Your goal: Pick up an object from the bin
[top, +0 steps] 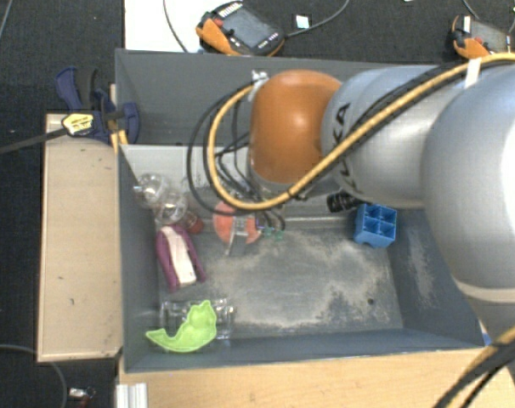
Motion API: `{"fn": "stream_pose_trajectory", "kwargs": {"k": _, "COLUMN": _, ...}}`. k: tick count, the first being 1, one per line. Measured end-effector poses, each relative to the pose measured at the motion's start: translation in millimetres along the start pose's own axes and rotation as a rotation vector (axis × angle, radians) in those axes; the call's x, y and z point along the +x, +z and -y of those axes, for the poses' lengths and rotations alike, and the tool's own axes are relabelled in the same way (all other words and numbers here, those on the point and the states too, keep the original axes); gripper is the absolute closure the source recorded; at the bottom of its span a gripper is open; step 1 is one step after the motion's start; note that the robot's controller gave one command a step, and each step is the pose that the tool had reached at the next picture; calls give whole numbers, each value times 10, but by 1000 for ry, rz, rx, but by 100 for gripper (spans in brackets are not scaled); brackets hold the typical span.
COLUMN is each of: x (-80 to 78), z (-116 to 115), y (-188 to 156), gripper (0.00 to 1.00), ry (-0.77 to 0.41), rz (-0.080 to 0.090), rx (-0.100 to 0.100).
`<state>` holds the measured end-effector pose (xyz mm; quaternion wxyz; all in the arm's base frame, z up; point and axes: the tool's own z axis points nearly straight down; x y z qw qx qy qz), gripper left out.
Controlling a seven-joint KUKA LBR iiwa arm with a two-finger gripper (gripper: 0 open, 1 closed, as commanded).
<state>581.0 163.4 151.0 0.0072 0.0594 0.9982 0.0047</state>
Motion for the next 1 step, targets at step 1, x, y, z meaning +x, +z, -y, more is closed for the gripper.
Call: {"fn": "stream_pose_trajectory", "kwargs": {"k": 1, "x": -12, "z": -7, "y": -337, "gripper": 100, "ry": 0, "rz": 3, "rx": -2}}
